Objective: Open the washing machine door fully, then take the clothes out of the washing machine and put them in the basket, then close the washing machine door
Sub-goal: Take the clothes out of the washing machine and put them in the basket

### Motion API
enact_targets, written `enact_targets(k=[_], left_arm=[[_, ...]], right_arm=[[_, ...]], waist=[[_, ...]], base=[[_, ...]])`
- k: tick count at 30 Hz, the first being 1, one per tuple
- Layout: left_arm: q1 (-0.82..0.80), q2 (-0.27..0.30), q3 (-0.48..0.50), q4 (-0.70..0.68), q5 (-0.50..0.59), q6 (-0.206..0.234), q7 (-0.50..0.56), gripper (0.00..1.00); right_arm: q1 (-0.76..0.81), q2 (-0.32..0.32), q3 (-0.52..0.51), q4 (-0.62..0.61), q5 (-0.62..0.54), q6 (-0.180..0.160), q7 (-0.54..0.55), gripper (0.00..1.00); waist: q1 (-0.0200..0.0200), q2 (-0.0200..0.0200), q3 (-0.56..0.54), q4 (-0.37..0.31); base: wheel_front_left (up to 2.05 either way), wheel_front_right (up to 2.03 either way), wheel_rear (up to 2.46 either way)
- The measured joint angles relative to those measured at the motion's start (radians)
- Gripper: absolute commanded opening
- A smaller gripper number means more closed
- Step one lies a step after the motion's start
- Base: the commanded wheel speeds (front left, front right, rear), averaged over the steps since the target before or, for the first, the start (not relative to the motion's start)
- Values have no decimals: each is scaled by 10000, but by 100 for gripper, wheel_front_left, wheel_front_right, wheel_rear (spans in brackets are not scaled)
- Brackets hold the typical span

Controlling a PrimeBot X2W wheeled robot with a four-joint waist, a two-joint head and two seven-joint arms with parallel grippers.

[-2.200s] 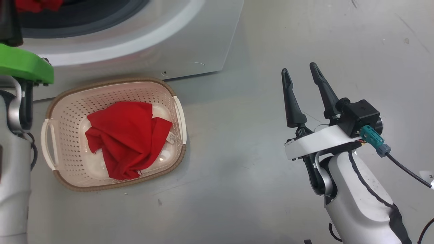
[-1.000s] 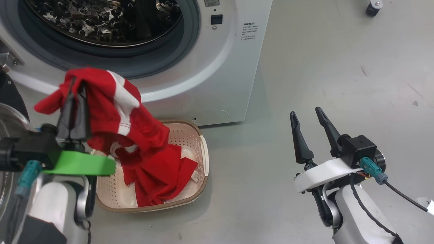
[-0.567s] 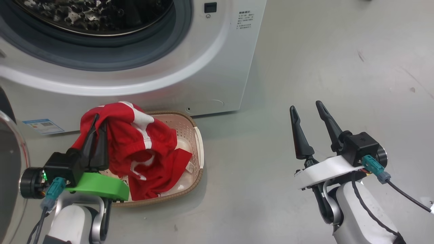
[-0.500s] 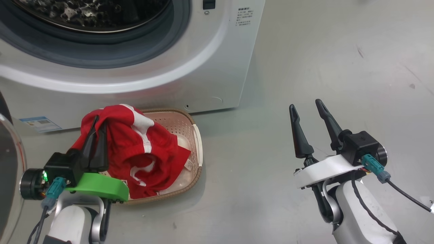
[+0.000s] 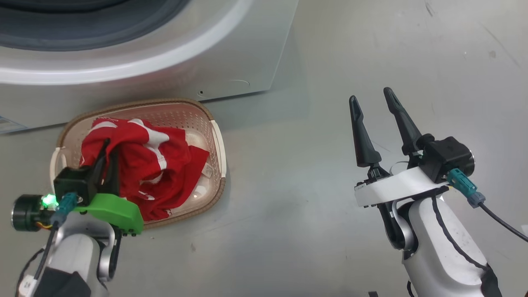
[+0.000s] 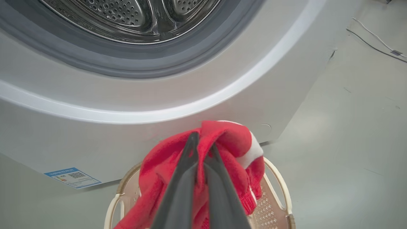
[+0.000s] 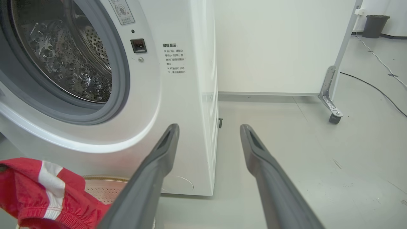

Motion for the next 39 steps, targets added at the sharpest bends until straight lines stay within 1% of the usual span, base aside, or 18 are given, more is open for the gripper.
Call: enact_targets(k=[3, 8, 10, 12, 17, 20, 22, 28, 33, 34, 35, 36, 37, 38, 39], left_arm=[[-488, 184, 12, 422, 150, -10, 81, 0], [-1116, 169, 119, 1275, 134, -25, 69, 0], [-1328, 173, 119, 1639, 107, -102, 63, 0], [-1530, 96, 123, 2015, 36, -130, 19, 0], [-2006, -174, 77, 3033, -121, -370, -117, 0], [-2103, -224, 88, 3609, -213, -382, -115, 0], [-2194, -199, -59, 3952, -194, -545, -94, 0], [-2675, -222, -125, 4872, -196, -717, 73, 0], [-3013, -295, -109, 5338, -219, -821, 59, 0], [-3080, -370, -102, 5482, -268, -851, 58, 19], [-3124, -389, -176, 5605, -276, -899, 23, 62], [-3137, -424, -209, 5703, -276, -907, -46, 89], [-3145, -479, -245, 5827, -276, -909, -46, 89], [-3145, -502, -330, 5923, -265, -909, -59, 100], [-3148, -523, -380, 6011, -261, -911, -119, 100]], right_arm=[[-198, 0, 38, -165, 6, -35, 0, 100], [-537, 0, 209, -347, 25, -44, 0, 100], [-677, 2, 215, -430, 25, -48, 0, 100], [-790, 2, 178, -487, 23, -102, 0, 100], [-828, 2, 157, -485, 19, -171, 0, 100], [-862, 6, 198, -483, 19, -173, 0, 100], [-933, 4, 219, -481, 19, -173, 0, 100], [-1013, 6, 274, -477, -29, -174, 0, 100], [-1151, 6, 280, -468, -31, -182, 0, 100], [-1169, 6, 274, -451, -38, -194, 0, 100], [-1173, 6, 255, -410, -42, -242, 0, 100], [-1173, 4, 242, -372, -42, -251, 0, 100], [-1173, 4, 232, -351, -42, -251, 0, 100], [-1173, 4, 221, -339, -42, -251, 0, 100], [-1173, 4, 213, -324, -42, -251, 0, 100]], waist=[[0, 0, 405, -147], [0, 0, 1083, -383], [0, 0, 1333, -477], [0, 0, 1574, -565], [0, 0, 2073, -726], [0, 0, 2246, -789], [0, 0, 2317, -808], [0, 0, 2460, -755], [0, 0, 2500, -690], [0, 0, 2490, -675], [0, 0, 2468, -659], [0, 0, 2435, -640], [0, 0, 2397, -621], [0, 0, 2355, -600], [0, 0, 2308, -576]], base=[[0, 0, 0], [0, 0, 0], [0, 0, 0], [0, 0, 0], [0, 0, 0], [0, 0, 0], [0, 0, 0], [0, 0, 0], [0, 0, 0], [0, 0, 0], [0, 0, 0], [0, 0, 0], [0, 0, 0], [0, 0, 0], [0, 0, 0]])
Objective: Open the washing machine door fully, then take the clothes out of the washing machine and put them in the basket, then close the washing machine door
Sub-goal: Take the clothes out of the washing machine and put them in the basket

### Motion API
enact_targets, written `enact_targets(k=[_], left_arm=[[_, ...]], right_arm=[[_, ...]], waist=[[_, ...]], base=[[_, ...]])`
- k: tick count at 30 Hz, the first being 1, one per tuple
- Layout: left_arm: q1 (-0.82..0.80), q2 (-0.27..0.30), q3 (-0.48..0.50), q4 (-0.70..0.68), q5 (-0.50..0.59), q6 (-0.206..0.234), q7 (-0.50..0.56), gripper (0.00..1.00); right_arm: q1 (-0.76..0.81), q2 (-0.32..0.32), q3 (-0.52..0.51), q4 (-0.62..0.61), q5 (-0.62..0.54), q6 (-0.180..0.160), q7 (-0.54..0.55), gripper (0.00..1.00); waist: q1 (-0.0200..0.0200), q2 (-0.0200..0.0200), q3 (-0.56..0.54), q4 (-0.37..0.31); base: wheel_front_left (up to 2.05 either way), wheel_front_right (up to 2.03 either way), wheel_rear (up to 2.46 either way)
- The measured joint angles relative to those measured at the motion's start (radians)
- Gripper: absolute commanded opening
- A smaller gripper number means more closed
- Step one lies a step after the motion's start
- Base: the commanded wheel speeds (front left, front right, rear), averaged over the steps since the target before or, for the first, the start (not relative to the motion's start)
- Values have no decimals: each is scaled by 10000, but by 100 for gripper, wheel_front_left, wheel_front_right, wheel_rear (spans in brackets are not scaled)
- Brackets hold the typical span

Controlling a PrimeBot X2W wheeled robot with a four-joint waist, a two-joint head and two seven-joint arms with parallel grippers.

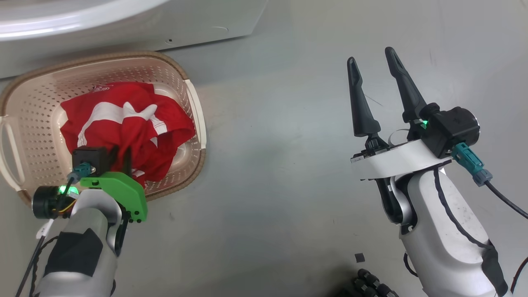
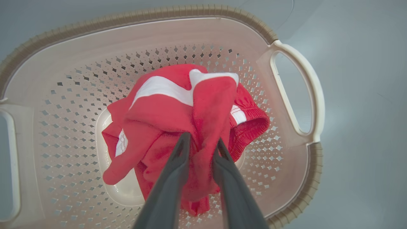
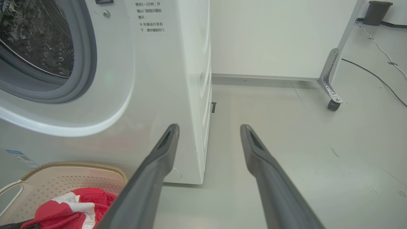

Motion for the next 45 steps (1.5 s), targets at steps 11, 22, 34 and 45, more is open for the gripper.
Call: enact_targets(k=[11, 22, 34, 45], left_arm=[[-30, -278, -244, 479, 169, -324, -675, 100], [110, -527, 54, 15, -148, -336, -1141, 100], [753, -608, 247, -1534, -330, -504, -1145, 100], [1607, -577, 244, -2840, 4, -405, -1145, 100]], right_arm=[[11, -2, -169, 389, -84, 6, 0, 100], [564, -12, -644, 1022, -272, 115, 0, 100], [1418, -153, -1254, 1386, -362, 180, 0, 100], [2199, -157, -1373, 1653, -362, 276, 0, 100]], waist=[[0, 0, -734, 406], [0, 0, -1928, 988], [0, 0, -3330, 1750], [0, 0, -4512, 2334]], base=[[0, 0, 0], [0, 0, 0], [0, 0, 0], [0, 0, 0]])
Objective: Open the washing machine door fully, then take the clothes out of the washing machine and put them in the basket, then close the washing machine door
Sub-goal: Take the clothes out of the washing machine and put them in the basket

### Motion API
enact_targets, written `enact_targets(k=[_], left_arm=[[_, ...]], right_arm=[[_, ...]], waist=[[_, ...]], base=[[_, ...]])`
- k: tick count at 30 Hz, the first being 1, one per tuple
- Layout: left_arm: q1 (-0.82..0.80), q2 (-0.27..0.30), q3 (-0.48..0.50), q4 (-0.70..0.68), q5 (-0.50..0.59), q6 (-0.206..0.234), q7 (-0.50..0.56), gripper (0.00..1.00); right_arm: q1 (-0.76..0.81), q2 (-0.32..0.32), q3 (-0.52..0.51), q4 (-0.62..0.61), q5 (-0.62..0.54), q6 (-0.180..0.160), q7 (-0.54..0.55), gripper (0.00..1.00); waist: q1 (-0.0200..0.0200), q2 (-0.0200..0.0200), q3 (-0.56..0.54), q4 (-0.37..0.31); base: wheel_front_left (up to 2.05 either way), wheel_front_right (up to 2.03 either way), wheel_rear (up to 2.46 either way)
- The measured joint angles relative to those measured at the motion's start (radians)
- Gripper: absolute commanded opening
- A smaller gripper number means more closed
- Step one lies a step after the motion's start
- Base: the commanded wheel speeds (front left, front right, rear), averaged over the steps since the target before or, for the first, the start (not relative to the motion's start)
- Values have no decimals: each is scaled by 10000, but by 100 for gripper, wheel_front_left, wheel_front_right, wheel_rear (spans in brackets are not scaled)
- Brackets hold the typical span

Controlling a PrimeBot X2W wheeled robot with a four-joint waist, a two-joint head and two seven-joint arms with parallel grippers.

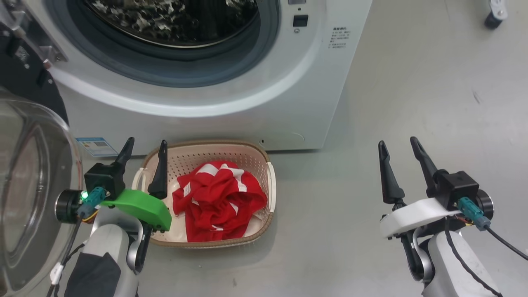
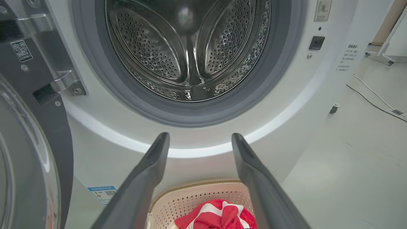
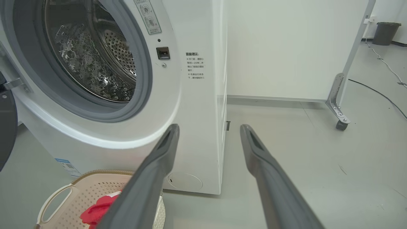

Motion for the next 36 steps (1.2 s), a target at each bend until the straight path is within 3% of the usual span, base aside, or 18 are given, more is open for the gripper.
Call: enact_targets(k=[20, 36], left_arm=[[2218, 186, 71, -1616, 255, 566, -27, 100], [3500, 203, 59, -2736, 249, 865, 207, 100]], right_arm=[[1234, 40, -182, 140, -86, 155, 2, 100], [1781, 65, -284, 82, -86, 157, 2, 100]], waist=[[0, 0, -1740, 220], [0, 0, -2239, 97]], base=[[0, 0, 0], [0, 0, 0]])
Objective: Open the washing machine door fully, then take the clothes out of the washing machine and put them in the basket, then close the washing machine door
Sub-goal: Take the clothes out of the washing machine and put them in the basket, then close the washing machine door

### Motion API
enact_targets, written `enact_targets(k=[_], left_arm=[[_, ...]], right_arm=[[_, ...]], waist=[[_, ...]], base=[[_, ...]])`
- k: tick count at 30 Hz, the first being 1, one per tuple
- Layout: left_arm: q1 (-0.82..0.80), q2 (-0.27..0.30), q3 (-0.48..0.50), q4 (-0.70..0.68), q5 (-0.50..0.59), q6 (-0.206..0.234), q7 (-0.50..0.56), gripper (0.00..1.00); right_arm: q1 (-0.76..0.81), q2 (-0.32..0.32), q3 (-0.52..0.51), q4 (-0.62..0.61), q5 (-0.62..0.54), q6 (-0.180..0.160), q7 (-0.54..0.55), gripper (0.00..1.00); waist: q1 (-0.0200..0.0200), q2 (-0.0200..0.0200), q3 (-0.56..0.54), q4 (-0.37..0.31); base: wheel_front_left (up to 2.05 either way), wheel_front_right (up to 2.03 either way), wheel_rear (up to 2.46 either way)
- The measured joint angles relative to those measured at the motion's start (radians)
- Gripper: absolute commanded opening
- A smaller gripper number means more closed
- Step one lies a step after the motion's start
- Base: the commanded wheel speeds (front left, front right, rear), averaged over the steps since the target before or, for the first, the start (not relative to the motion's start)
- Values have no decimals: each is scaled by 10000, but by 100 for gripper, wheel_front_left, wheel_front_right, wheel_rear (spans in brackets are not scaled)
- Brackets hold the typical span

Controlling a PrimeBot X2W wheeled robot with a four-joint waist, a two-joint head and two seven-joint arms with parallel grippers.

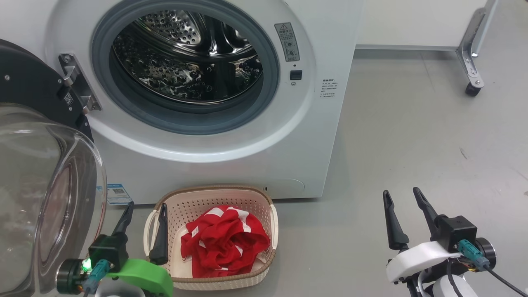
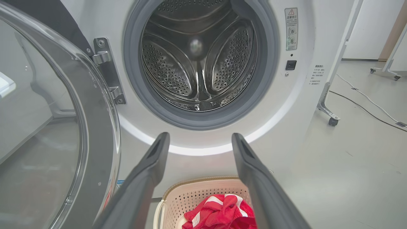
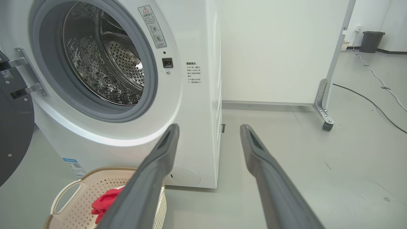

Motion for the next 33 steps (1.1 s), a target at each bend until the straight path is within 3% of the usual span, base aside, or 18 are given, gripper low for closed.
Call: enact_targets(k=[33], left_arm=[[874, 134, -19, -1687, -8, 280, 759, 100]], right_arm=[[87, 46, -33, -167, -17, 98, 0, 100]], waist=[[0, 0, 119, -33]], base=[[-2, 2, 0]])
